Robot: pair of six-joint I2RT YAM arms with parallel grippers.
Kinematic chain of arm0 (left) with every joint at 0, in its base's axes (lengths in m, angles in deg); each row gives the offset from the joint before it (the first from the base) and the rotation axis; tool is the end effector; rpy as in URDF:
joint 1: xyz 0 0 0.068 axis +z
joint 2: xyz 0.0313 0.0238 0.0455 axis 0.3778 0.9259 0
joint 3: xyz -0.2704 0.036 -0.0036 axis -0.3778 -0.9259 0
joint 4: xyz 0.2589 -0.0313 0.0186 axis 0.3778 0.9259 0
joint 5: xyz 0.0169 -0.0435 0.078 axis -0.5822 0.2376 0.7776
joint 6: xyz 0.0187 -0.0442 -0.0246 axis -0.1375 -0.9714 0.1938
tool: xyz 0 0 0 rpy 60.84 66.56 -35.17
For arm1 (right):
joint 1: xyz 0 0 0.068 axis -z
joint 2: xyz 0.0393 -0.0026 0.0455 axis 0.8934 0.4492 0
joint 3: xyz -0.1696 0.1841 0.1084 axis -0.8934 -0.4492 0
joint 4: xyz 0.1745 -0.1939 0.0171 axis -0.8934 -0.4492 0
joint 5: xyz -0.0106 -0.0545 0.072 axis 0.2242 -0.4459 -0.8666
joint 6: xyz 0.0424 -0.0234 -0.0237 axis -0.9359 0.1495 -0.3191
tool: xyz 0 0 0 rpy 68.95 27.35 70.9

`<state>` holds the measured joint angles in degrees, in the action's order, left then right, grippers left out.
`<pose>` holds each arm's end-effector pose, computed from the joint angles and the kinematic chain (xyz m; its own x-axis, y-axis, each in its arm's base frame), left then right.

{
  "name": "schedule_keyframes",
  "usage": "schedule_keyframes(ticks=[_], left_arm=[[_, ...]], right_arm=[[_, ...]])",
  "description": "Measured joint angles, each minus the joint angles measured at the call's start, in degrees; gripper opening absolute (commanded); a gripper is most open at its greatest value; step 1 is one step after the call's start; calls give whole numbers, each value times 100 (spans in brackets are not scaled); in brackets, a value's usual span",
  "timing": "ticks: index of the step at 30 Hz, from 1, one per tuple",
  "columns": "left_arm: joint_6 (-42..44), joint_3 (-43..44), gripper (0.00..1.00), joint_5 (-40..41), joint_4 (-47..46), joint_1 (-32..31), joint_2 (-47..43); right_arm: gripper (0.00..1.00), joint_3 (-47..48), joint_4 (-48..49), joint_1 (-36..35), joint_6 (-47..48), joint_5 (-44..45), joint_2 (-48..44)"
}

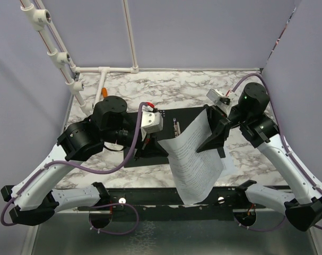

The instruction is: Put the files into the folder

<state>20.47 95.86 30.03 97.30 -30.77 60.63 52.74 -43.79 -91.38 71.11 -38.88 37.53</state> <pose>0.0861 -0.1537 0.4626 -0.1748 0.3099 -0.9346 0.9769 -0.0639 -0.2039 0.1668 0.1293 0.4303 -0.1915 -0.0981 -0.9766 -0.8684 -0.4467 0.2151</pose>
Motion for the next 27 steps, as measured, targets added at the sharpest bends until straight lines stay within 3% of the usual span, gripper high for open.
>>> schedule_keyframes(ticks=[27], left_arm=[[-299,-33,0,960,-39,0,-334]], right_arm=[[40,-262,-1467,0,337,916,-1213]])
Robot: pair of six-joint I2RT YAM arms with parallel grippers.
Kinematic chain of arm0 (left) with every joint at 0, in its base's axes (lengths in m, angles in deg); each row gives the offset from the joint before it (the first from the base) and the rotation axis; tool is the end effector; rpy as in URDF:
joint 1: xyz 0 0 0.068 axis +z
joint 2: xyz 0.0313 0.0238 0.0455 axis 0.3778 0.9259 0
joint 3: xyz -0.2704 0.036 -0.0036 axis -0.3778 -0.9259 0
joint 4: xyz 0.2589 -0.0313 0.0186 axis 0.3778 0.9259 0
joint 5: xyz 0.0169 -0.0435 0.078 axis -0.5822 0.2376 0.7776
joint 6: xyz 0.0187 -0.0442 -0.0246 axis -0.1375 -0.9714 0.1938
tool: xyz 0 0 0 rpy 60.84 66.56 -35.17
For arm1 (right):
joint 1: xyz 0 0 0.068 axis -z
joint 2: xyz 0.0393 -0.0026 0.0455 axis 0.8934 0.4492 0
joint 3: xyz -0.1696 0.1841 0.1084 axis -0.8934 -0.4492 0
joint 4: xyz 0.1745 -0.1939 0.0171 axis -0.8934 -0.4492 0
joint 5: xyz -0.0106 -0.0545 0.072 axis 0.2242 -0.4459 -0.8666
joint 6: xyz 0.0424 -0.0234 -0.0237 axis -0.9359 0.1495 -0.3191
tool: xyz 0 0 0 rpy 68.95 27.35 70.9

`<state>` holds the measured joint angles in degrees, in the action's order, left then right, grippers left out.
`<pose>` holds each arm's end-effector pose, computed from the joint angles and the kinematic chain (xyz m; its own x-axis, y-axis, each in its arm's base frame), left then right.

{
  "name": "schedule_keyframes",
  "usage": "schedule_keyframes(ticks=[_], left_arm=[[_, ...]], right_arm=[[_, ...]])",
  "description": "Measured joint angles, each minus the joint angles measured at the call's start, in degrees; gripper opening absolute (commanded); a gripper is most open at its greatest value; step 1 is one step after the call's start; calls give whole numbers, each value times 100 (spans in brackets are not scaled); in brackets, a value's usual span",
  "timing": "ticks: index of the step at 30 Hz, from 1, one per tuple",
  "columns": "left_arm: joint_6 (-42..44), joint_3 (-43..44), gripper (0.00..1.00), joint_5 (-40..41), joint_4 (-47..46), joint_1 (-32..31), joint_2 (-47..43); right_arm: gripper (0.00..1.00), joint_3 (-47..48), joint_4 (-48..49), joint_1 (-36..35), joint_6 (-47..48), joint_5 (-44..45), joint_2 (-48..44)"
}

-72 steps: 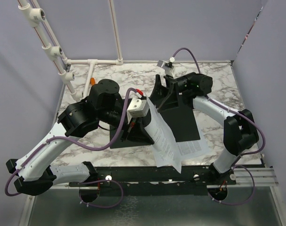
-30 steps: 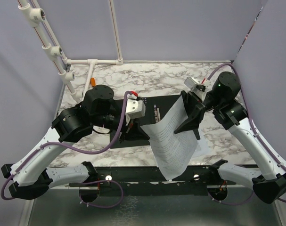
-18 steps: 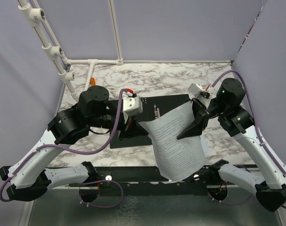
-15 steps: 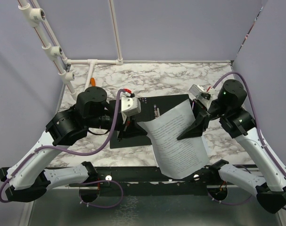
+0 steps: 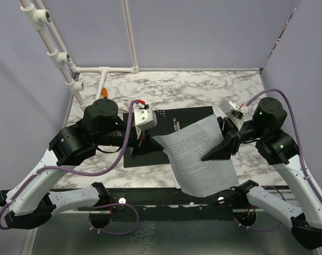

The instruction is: Put the files into the folder

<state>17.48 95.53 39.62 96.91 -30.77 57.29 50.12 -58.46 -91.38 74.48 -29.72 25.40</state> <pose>0.0801 -0.1379 0.4688 -0.1921 0.2704 -0.9434 0.9801 0.1023 -0.1703 0.1163 0.1018 0.4301 -0.2290 -0.0865 -0.9696 -0.9227 -0.2982 0.2445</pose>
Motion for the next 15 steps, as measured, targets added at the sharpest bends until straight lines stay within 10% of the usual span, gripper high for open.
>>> schedule_keyframes(ticks=[15], left_arm=[[7,52,0,214,151,0,55]], right_arm=[[31,114,-1637,0,450,1381,-599]])
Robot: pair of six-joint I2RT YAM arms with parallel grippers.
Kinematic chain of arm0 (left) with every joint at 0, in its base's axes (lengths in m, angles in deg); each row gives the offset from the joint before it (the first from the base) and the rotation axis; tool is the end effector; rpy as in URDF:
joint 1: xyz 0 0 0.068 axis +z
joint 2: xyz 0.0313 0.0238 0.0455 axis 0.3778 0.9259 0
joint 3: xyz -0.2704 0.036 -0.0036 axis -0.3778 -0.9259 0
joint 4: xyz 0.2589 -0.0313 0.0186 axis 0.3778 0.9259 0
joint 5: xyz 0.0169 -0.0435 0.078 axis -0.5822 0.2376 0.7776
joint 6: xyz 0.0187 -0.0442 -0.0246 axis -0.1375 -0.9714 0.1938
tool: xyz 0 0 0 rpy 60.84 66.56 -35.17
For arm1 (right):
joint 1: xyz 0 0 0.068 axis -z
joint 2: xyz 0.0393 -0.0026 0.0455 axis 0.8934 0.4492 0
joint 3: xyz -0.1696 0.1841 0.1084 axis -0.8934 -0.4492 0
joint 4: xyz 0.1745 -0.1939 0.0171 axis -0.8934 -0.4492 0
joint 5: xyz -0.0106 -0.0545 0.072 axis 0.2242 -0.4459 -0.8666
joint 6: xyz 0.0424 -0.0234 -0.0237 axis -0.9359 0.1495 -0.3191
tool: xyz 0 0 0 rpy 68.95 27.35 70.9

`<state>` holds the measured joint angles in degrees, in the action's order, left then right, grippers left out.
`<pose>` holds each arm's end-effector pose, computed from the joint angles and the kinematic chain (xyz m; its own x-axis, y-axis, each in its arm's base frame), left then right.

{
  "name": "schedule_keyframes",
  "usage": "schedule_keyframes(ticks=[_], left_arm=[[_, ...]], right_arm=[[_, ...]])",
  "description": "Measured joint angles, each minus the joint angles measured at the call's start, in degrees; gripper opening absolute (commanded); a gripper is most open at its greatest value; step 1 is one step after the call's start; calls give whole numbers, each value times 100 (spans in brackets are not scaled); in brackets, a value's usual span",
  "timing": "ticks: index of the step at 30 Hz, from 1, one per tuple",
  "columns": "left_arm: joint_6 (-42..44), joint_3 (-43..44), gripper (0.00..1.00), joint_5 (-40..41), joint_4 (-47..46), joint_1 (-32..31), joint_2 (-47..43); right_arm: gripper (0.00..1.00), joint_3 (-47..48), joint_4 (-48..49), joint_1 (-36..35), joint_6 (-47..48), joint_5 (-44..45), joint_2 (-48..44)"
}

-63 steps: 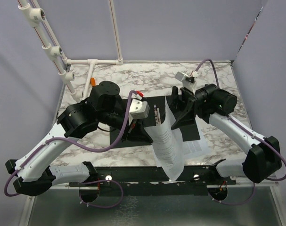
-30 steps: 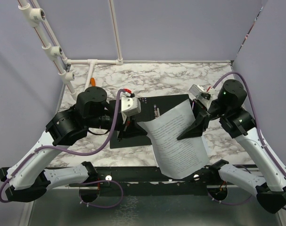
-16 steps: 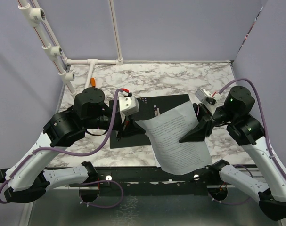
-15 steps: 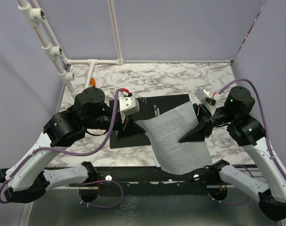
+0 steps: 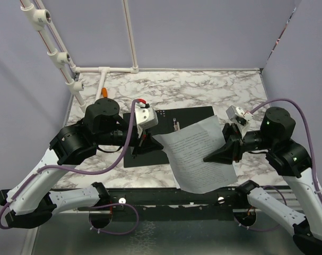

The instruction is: Put the files into the folder

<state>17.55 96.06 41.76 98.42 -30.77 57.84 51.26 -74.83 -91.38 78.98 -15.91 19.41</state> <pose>0.0821 -0.1387 0.4673 -0.2060 0.2909 -0.9343 0.9751 0.1411 -0.1711 0.0904 0.0851 0.4231 -0.2986 -0.1121 -0.9478 -0.9507 -0.0516 0.3057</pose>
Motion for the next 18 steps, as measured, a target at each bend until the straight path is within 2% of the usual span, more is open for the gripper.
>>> schedule_keyframes(ticks=[13,18], left_arm=[[50,39,0,42,144,0,66],[66,103,0,42,190,0,70]], right_arm=[[31,0,-372,0,-63,350,-483],[27,0,-474,0,-116,444,-654]])
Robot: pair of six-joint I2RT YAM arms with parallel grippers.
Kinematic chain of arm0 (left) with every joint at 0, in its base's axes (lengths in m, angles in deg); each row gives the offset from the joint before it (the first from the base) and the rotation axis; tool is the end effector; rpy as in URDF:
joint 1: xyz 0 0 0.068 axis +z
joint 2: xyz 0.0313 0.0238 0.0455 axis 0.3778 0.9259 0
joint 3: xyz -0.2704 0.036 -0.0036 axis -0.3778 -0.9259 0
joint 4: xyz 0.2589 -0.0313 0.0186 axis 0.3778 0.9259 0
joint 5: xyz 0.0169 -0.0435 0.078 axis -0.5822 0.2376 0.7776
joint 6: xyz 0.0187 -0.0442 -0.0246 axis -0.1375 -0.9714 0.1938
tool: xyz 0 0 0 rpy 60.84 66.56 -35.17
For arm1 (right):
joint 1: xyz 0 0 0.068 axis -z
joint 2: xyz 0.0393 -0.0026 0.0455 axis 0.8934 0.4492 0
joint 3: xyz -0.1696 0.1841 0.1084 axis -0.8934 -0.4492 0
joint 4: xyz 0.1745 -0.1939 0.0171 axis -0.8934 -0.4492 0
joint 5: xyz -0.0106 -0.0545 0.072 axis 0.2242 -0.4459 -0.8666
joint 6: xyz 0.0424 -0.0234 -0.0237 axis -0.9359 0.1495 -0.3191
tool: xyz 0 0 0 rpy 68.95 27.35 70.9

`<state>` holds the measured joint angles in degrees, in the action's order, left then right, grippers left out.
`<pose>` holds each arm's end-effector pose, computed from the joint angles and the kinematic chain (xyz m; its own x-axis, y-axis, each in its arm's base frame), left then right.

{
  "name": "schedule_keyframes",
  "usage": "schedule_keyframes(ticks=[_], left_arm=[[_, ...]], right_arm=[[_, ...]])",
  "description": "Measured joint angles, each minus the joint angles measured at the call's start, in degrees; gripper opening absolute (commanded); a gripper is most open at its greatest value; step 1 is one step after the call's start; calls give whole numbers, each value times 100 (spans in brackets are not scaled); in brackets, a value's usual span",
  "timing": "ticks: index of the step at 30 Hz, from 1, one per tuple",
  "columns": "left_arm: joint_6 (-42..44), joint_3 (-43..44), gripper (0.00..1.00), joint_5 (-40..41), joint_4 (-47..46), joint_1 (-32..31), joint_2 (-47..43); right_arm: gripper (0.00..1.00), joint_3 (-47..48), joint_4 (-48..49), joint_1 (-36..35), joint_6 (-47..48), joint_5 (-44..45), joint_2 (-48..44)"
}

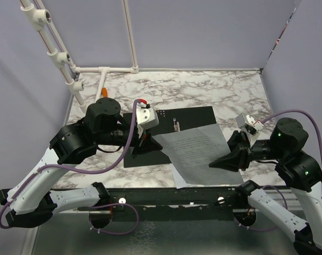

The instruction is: Put the files into the folder

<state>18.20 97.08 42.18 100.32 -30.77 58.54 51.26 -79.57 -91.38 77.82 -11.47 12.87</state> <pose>0.0828 -0.1392 0.4674 -0.2104 0.3132 -0.9261 0.9740 0.1484 -0.1712 0.0605 0.0678 0.4247 -0.2920 -0.0897 -0.9522 -0.9564 0.0226 0.2911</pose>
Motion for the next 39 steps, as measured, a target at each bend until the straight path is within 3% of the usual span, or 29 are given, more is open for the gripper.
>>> schedule_keyframes(ticks=[3,8,17,19,23,24,31,39], left_arm=[[7,0,0,0,24,0,2],[24,0,0,0,22,0,2],[42,0,1,0,20,0,2],[39,0,28,22,15,0,13],[-13,0,68,361,-61,0,42],[-48,-2,73,468,-92,0,46],[-439,-31,97,1899,-389,0,229],[-935,-367,99,4070,-625,0,695]], right_arm=[[21,0,-44,0,-22,79,-13],[1,55,-164,0,-42,269,0],[1,98,-280,0,-52,966,37],[1,98,-278,0,-87,1154,48],[1,98,-271,0,-205,1639,133],[1,98,-273,0,-234,1773,179],[1,109,-284,0,-372,2618,726],[1,264,-334,0,-579,3493,1327]])
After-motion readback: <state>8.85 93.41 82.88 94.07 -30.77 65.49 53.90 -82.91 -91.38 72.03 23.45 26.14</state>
